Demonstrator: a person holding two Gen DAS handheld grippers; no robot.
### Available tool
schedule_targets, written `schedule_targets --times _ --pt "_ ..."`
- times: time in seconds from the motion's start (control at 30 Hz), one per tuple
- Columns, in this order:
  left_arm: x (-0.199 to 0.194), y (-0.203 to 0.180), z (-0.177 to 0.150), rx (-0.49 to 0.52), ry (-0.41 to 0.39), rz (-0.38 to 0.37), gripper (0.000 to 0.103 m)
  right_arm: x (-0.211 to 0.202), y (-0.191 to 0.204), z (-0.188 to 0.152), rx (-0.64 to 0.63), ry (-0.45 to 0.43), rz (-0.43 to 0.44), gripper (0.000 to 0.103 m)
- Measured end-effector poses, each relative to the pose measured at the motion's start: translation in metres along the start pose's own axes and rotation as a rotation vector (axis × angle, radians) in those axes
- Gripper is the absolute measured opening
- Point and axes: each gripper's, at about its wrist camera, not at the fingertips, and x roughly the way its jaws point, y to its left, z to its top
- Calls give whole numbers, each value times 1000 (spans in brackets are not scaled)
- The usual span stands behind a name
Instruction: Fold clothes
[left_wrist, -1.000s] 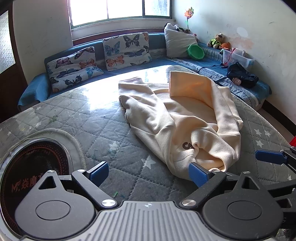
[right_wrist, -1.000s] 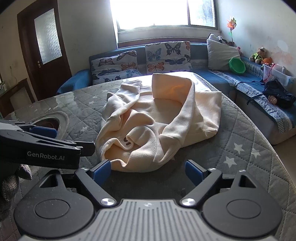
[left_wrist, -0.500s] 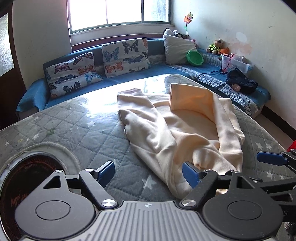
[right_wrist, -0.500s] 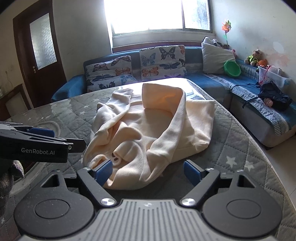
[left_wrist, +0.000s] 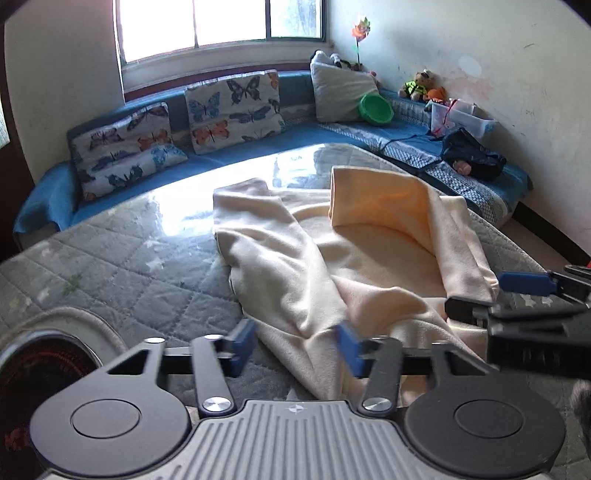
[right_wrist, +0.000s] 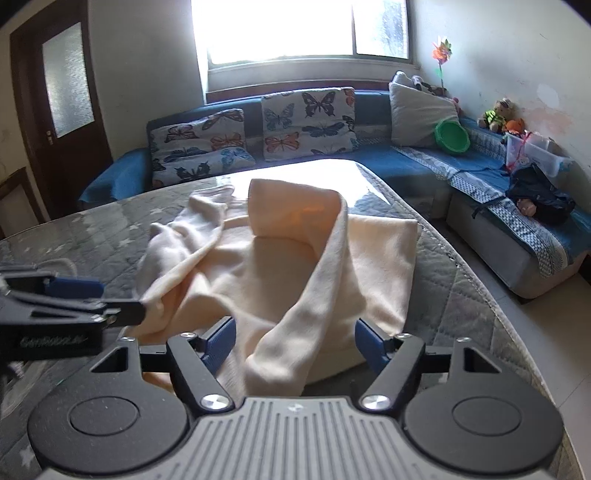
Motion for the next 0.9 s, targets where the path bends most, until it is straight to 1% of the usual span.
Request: schedule_targets --times 0.03,0.1,0.13,0.17,0.23,0.27,0.3,0.4,0.5,0.67,0.7,0.73,0.8,0.87,0.9 --pt "2 2 0 -5 7 -11 36 4 -3 1 11 7 2 68" --pt "4 4 -1 -7 14 -26 17 11 -6 1 28 20 15 62" --pt "5 5 -2 -5 13 -31 14 13 -7 1 32 26 20 60" --pt "4 6 -2 -5 12 -36 10 15 -7 0 32 31 26 54" --pt "2 7 -4 -5 7 -43 7 17 -7 -2 31 39 42 43" --pt "1 8 -4 -5 4 -41 6 16 -7 -3 30 41 46 35" --pt "0 9 -5 -7 2 -39 6 16 -7 -4 28 44 50 29" --pt "-7 15 -9 -31 -1 -41 5 12 -6 -8 21 49 57 21" --pt "-18 23 -17 -49 -5 -42 5 1 -4 -16 4 50 72 16" --pt "-45 39 -39 -82 -7 -38 5 -21 9 -34 -63 73 109 15" --pt "-51 43 -45 -90 -4 -34 5 -26 13 -38 -78 78 116 18" --pt "-57 47 -51 -100 -2 -30 5 -31 16 -41 -81 80 120 23" --pt "-69 58 -64 -123 3 -22 5 -38 18 -44 -68 76 124 48" --pt "-80 68 -76 -145 4 -7 5 -43 22 -47 -60 74 125 49" --pt "-85 74 -81 -155 4 2 0 -42 26 -49 -62 76 122 49"
